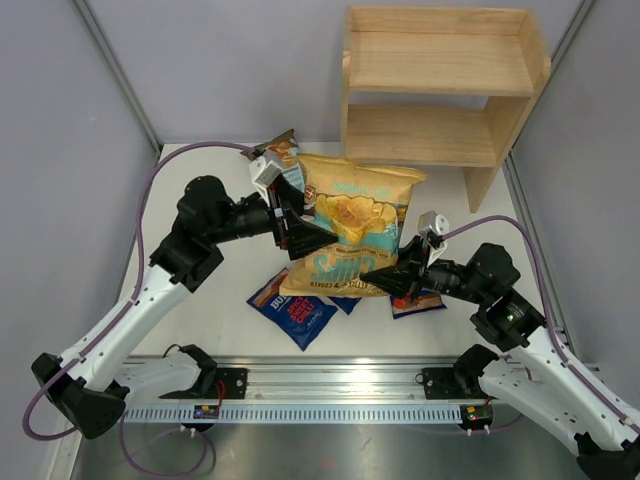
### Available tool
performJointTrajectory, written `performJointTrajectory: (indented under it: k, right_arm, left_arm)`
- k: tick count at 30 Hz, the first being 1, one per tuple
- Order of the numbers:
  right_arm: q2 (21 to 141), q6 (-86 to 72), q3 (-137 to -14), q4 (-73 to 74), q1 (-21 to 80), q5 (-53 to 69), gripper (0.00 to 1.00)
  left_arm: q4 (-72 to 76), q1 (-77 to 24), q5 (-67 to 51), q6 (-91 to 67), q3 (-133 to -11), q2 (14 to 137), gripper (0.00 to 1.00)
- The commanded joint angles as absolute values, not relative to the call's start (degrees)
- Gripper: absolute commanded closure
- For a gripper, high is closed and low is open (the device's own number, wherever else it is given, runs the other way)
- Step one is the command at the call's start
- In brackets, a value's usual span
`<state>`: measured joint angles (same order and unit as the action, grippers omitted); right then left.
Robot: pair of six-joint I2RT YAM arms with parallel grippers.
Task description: Place and organize the chips bags onto the shelf
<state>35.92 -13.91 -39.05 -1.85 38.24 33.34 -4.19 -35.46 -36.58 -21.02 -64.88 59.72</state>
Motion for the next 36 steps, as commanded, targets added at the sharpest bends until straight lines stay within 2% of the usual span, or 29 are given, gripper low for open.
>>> performJointTrajectory:
  k: [1, 3, 5, 6, 9, 13, 14, 15, 16, 17, 18, 23, 30, 36]
  right_arm:
    - [34.8, -7.0, -45.2, -1.2, 38.6, 38.5, 0.95]
    - [33.9, -5.8, -44.7, -1.0, 38.6, 39.6, 0.94]
    - [32.3, -5.8, -43.7, -1.6, 38.6, 39.4, 0.93]
    - [32.3, -5.8, -43.6, -1.5, 38.6, 39.2, 0.92]
    - [32.3, -5.5, -44.5, -0.4, 38.6, 37.3, 0.88]
    - [32.8, -6.9, -45.2, -0.6, 38.6, 34.2, 0.74]
    - [32.7, -7.7, -45.2, -0.7, 38.6, 31.7, 0.6]
    - [32.6, -9.6, -45.1, -0.9, 38.6, 29.9, 0.39]
    - [31.9, -10.3, -44.8, -1.0, 38.6, 28.4, 0.28]
    - [31.6, -10.9, -44.0, -1.0, 38.6, 25.3, 0.08]
    - [31.0, -13.0, -43.6, -1.4, 38.6, 23.5, 0.01]
    - [26.6, -25.7, -38.2, -1.8, 38.6, 7.7, 0.01]
    - [25.2, -39.6, -31.8, -16.1, 38.6, 13.6, 0.01]
    - [29.5, -48.8, -28.9, -26.3, 38.6, 14.1, 0.01]
  left_arm:
    - [-0.3, -35.7, -54.1, -22.2, -65.0, 62.4, 0.01]
    - [-0.3, -35.7, -54.9, -23.2, -64.7, 62.8, 0.01]
    - [-0.5, -35.7, -54.7, -23.1, -64.6, 62.4, 0.09]
    - [-0.6, -35.7, -53.7, -23.2, -64.7, 62.2, 0.27]
    - [-0.3, -35.7, -49.9, -23.9, -64.4, 60.4, 0.57]
    - [4.6, -35.7, -43.7, -27.3, -62.6, 57.6, 0.73]
    - [5.6, -35.7, -41.9, -29.2, -62.0, 57.0, 0.74]
    - [8.4, -35.7, -38.6, -30.3, -61.3, 55.6, 0.74]
    - [9.9, -35.7, -36.8, -31.6, -59.4, 55.0, 0.74]
    - [11.8, -35.7, -35.3, -34.5, -58.5, 54.4, 0.74]
    - [14.7, -35.7, -32.0, -35.9, -57.6, 53.4, 0.74]
    - [23.0, -35.7, -23.7, -45.8, -53.4, 52.8, 0.8]
    - [45.7, -35.7, -14.6, -60.7, -45.8, 55.7, 0.8]
    - [55.4, -37.7, -14.0, -66.2, -46.8, 61.9, 0.82]
